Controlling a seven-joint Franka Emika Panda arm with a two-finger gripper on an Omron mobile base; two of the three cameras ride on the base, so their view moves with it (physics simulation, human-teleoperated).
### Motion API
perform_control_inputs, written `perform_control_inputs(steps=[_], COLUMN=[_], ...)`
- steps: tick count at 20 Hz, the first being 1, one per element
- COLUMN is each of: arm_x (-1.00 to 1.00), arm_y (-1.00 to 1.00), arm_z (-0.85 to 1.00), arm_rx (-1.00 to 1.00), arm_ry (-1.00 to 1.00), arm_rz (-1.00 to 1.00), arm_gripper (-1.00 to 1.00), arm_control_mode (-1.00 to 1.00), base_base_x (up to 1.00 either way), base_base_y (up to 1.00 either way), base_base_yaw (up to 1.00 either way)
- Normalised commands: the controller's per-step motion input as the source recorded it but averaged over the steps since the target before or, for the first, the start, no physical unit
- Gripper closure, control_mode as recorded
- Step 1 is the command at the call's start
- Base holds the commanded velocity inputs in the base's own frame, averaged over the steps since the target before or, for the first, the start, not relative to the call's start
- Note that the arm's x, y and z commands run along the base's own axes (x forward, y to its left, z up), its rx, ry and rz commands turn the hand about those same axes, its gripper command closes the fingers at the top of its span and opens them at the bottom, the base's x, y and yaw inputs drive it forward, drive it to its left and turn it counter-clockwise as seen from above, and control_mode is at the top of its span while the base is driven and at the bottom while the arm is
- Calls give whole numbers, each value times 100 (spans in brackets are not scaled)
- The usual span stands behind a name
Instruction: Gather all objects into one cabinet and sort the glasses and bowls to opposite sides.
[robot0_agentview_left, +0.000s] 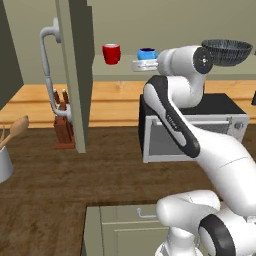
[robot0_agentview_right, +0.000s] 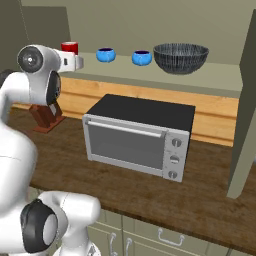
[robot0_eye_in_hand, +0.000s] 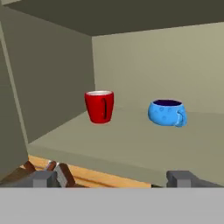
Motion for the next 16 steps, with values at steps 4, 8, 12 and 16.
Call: perform_control_inputs(steps=[4, 8, 12, 16], arm_x=[-98, -96, -91, -79], arm_y=[-9, -25, -44, -44], arm_z=[0, 0, 0, 0], arm_rx=[-3, -6, -8, -5], arm_ry=[12, 5, 0, 1], arm_rz=[-13, -13, -8, -5], arm_gripper=[-100, -100, -100, -100], arm_control_mode=[-100, -100, -100, -100], base_base_x=[0, 0, 0, 0], base_base_y=[0, 0, 0, 0], base_base_yaw=[0, 0, 0, 0])
